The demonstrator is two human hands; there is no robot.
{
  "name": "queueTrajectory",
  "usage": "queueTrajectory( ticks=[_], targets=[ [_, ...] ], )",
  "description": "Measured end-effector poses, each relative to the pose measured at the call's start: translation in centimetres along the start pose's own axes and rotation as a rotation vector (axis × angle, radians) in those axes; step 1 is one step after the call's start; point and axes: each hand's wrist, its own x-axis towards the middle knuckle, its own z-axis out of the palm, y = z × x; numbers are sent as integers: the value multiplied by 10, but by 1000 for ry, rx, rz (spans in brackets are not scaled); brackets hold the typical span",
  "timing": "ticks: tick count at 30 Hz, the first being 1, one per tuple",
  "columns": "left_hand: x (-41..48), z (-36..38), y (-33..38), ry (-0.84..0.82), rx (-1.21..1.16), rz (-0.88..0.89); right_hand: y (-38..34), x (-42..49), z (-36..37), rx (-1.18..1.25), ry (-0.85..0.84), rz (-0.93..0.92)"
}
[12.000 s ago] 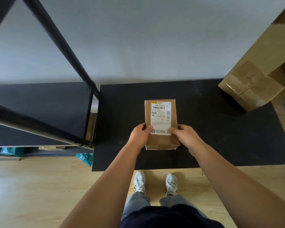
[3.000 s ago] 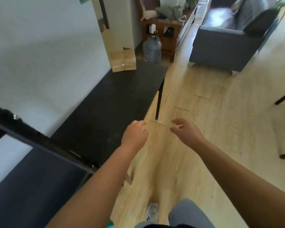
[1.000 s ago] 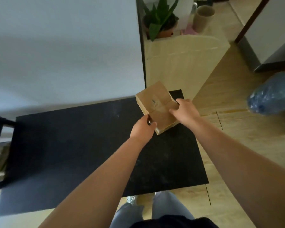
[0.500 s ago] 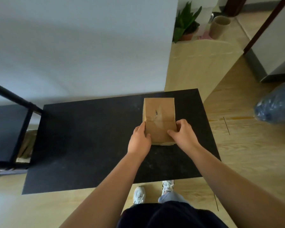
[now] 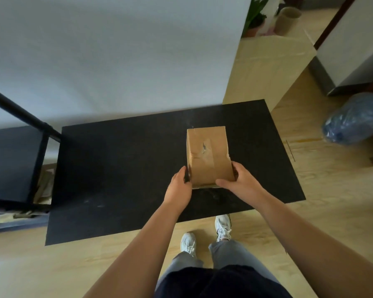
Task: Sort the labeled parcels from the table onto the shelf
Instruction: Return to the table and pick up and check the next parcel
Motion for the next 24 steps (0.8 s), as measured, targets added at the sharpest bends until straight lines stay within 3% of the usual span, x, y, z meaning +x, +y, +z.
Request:
queueTrajectory(
  ticks=[3,7,17,24],
  targets=[
    [0,3,3,-63,39,15,2,-4,4,-101,-13,-18],
    [-1,-3,16,35,-70,39,-10,-2,-8,-117,50,-108],
    [-12,-27,71,332,-210,124,-43,0,-49,159,223,-257],
    [-10,-25,75,334,-282,56,-52,7,-52,159,184,-239]
  ],
)
